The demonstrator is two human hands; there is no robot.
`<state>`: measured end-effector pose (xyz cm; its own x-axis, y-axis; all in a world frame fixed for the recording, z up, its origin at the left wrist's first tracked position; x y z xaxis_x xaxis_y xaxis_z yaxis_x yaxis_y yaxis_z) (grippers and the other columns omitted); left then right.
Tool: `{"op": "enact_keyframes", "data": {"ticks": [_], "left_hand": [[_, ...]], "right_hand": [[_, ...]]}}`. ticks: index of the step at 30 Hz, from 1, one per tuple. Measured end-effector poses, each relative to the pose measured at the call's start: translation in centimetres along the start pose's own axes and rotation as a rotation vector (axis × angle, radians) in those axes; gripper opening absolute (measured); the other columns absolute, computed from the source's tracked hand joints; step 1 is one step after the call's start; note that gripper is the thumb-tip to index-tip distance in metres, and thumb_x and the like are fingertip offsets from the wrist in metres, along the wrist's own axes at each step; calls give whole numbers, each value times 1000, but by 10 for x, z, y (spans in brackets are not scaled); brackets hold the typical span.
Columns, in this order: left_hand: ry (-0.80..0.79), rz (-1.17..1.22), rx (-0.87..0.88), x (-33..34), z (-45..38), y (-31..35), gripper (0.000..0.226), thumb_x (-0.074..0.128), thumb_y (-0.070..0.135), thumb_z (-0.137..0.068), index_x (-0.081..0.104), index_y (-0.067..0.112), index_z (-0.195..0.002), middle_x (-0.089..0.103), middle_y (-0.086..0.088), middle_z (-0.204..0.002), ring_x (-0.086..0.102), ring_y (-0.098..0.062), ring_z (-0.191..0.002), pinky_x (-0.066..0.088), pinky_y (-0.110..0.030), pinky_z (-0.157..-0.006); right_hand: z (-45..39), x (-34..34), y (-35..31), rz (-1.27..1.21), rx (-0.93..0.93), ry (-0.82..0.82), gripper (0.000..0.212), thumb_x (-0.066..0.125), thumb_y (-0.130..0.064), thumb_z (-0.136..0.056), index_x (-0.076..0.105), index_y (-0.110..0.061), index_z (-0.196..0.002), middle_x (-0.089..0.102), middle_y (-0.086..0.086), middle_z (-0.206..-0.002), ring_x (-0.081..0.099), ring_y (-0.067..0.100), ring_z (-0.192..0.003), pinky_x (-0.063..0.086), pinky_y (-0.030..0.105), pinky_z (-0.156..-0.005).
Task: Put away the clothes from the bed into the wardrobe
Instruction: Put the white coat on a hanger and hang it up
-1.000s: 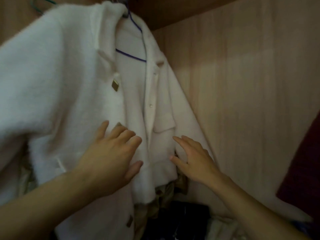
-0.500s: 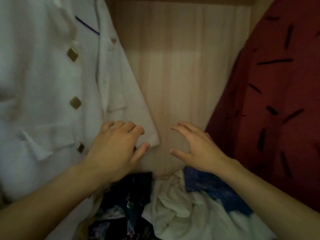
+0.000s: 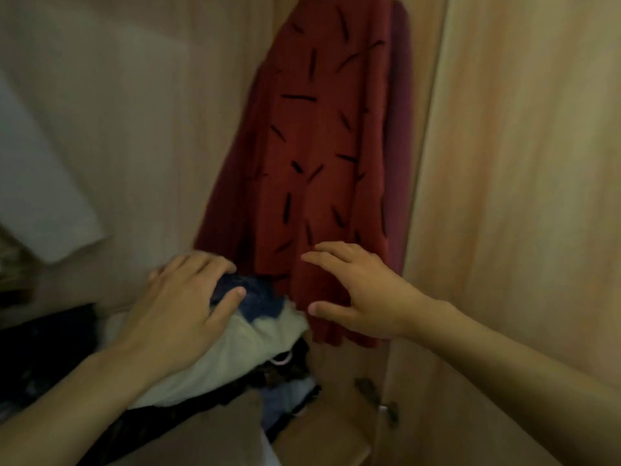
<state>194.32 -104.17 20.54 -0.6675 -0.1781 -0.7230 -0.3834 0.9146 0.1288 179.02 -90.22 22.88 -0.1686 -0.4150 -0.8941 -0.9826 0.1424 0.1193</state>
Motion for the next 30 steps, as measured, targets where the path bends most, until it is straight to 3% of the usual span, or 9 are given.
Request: {"op": "enact_keyframes", "data": {"ticks": [3,7,14,21,27,30], "left_hand": [[-34,110,51,24,-8,51,56,26,68,-90,61,32,-115,59,13,-108,56,-15,-98,47,-45,-84],[-101,184,159,46,-8,136,61,23,70,-88,58,34,-123,57,17,-120,52,-11,-108,43,-39,-91],[-148,325,363,50,4,318,60,25,69,-88,56,34,-126,55,17,-125,49,-10,-116,41,-38,-95],[-229,463,570,53,81,515,49,35,63,-90,59,32,-120,57,14,-117,55,-13,-108,48,-42,-90],[-334,610,697,66,151,658,53,38,62,-89,59,26,-122,55,10,-121,56,-12,-111,46,-31,-93],[-417,650,781,83,187,726,52,38,61,-91,58,24,-123,52,9,-121,55,-14,-110,48,-37,-96]], "right_hand": [[51,-23,19,51,40,25,71,55,-60,-92,29,-33,-153,30,-5,-157,26,16,-145,28,46,-117],[124,-51,48,122,142,30,67,54,-56,-93,33,-30,-151,35,-3,-154,32,18,-141,34,43,-113],[284,-109,100,194,361,46,68,49,-57,-93,27,-32,-152,33,-2,-153,36,22,-137,40,47,-108],[463,-158,119,185,506,81,65,51,-54,-95,27,-33,-152,27,-6,-157,27,15,-144,38,45,-112],[638,-186,141,175,752,83,65,53,-50,-96,29,-31,-152,41,-9,-144,39,14,-131,41,38,-108],[723,-195,142,184,882,28,65,54,-51,-95,32,-29,-151,43,-6,-143,40,18,-130,41,40,-107]]}}
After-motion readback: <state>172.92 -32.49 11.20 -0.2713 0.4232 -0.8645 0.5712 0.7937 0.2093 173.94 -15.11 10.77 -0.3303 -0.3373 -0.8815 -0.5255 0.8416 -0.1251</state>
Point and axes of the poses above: each hand's wrist, its own z-axis away from the middle knuckle, its own x-axis out of the palm, y = z × x, the point moved 9 cm from there along -z, towards the middle knuckle
